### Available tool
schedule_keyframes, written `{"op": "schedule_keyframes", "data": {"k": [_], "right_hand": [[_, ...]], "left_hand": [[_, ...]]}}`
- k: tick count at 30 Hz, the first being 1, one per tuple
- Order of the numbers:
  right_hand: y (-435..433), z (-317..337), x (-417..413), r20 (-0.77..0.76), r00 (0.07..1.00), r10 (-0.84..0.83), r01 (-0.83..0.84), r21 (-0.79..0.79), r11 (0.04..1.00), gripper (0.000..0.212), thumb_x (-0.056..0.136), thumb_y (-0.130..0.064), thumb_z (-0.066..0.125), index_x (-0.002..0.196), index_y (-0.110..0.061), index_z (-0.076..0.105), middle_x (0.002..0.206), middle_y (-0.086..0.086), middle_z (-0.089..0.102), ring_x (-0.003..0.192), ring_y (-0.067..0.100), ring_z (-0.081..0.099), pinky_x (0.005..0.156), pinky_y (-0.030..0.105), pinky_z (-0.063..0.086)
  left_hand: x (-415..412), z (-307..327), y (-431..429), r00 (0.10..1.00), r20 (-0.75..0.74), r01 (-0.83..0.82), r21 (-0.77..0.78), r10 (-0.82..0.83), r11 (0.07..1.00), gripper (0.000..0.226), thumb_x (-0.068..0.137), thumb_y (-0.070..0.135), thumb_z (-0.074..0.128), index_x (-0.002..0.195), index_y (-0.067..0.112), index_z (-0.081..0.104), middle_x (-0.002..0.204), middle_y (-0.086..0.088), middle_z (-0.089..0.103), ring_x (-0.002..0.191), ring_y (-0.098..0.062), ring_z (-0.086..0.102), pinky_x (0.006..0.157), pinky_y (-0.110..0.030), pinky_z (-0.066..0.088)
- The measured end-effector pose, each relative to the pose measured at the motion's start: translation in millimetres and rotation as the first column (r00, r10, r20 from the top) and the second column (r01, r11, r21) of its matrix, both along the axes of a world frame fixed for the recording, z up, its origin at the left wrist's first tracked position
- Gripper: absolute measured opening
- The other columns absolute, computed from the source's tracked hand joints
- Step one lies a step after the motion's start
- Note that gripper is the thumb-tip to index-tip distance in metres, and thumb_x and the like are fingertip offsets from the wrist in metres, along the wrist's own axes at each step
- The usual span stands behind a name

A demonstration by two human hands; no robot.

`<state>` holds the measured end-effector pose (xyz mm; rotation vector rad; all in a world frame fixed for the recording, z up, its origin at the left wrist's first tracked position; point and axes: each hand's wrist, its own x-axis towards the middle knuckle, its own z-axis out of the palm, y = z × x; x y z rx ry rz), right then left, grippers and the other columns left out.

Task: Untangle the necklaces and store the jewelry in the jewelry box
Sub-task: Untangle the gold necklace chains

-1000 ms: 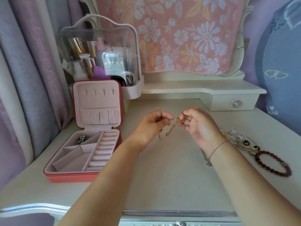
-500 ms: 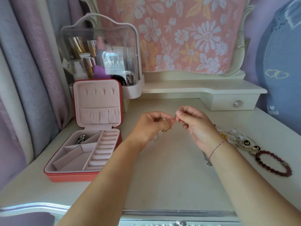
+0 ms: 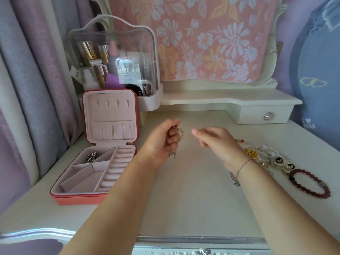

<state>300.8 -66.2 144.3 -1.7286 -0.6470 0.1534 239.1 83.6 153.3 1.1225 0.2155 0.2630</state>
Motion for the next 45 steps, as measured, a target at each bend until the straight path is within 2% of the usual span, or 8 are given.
{"op": "schedule_keyframes", "data": {"k": [5, 10, 15, 20, 29, 34, 40, 45], "right_hand": [[-6, 7, 7, -0.428, 0.870, 0.245, -0.021, 0.463, 0.886, 0.051, 0.093, -0.029, 0.050, 0.044, -0.025, 0.038, 0.059, 0.001, 0.059, 0.078, 0.017, 0.064, 0.082, 0.033, 0.039], [-7, 11, 6, -0.505, 0.785, 0.359, 0.067, 0.646, 0.761, 0.036, 0.079, -0.030, 0.059, 0.049, -0.020, 0.041, 0.049, 0.000, 0.037, 0.053, 0.017, 0.050, 0.073, 0.031, 0.044], [-7, 9, 8, -0.384, 0.895, 0.226, 0.032, 0.561, 0.827, 0.039, 0.087, -0.024, 0.057, 0.048, -0.019, 0.051, 0.045, -0.001, 0.031, 0.048, 0.017, 0.038, 0.063, 0.027, 0.033], [-8, 6, 1, 0.132, 0.990, -0.051, 0.042, 0.072, 0.997, 0.044, 0.088, -0.038, 0.055, 0.050, -0.016, 0.057, 0.052, 0.008, 0.043, 0.054, 0.013, 0.043, 0.062, 0.028, 0.034], [5, -2, -11, 0.424, 0.906, 0.005, 0.186, -0.408, 0.894, 0.029, 0.098, -0.028, 0.049, 0.089, -0.019, 0.075, 0.043, -0.006, 0.046, 0.054, 0.008, 0.047, 0.076, 0.028, 0.032], [8, -9, -10, 0.276, 0.958, 0.074, 0.048, -0.414, 0.909, 0.042, 0.088, -0.035, 0.065, 0.129, -0.030, 0.058, 0.043, -0.009, 0.053, 0.044, 0.002, 0.047, 0.053, 0.021, 0.037], [8, -7, -9, 0.159, 0.981, 0.109, -0.069, -0.238, 0.969, 0.012, 0.082, -0.034, 0.073, 0.092, -0.029, 0.071, 0.045, -0.005, 0.031, 0.046, 0.018, 0.035, 0.053, 0.027, 0.029], [7, -3, -6, 0.131, 0.991, 0.000, 0.007, -0.052, 0.999, 0.012, 0.085, -0.025, 0.070, 0.074, -0.019, 0.071, 0.052, -0.006, 0.052, 0.052, 0.010, 0.048, 0.059, 0.026, 0.040]], "left_hand": [[1, -1, 2, 0.999, -0.048, 0.027, 0.010, -0.026, 1.000, 0.023, 0.080, 0.024, 0.057, 0.064, 0.023, 0.040, 0.059, 0.007, 0.026, 0.044, -0.007, 0.018, 0.040, -0.020, 0.009], [0, -2, 0, 0.989, -0.102, 0.108, 0.043, -0.103, 0.993, 0.032, 0.093, 0.023, 0.050, 0.064, 0.023, 0.037, 0.058, 0.006, 0.033, 0.043, -0.007, 0.025, 0.041, -0.020, 0.011], [0, 0, -1, 0.990, -0.098, 0.100, 0.002, -0.100, 0.995, 0.032, 0.097, 0.023, 0.050, 0.068, 0.017, 0.039, 0.055, 0.001, 0.047, 0.043, -0.012, 0.048, 0.038, -0.018, 0.028], [2, -2, 1, 0.997, -0.076, 0.020, 0.038, -0.017, 0.999, 0.032, 0.096, 0.026, 0.054, 0.067, 0.017, 0.044, 0.056, 0.001, 0.048, 0.043, -0.008, 0.041, 0.039, -0.017, 0.027], [-2, 1, 1, 0.999, 0.013, 0.050, 0.145, -0.053, 0.988, 0.037, 0.098, 0.038, 0.047, 0.067, 0.020, 0.042, 0.062, 0.003, 0.043, 0.053, -0.010, 0.031, 0.047, -0.022, 0.022], [-3, 2, 1, 0.995, 0.033, 0.081, 0.189, -0.089, 0.979, 0.037, 0.098, 0.037, 0.047, 0.066, 0.020, 0.041, 0.064, 0.003, 0.046, 0.053, -0.009, 0.032, 0.047, -0.021, 0.025], [-4, 2, 0, 0.989, 0.063, 0.121, 0.196, -0.135, 0.973, 0.034, 0.097, 0.038, 0.046, 0.068, 0.020, 0.042, 0.065, 0.002, 0.045, 0.054, -0.010, 0.032, 0.049, -0.023, 0.023], [-3, 2, 0, 0.992, 0.053, 0.102, 0.189, -0.114, 0.977, 0.030, 0.097, 0.033, 0.048, 0.071, 0.019, 0.045, 0.063, 0.003, 0.047, 0.051, -0.009, 0.031, 0.047, -0.021, 0.020]]}}
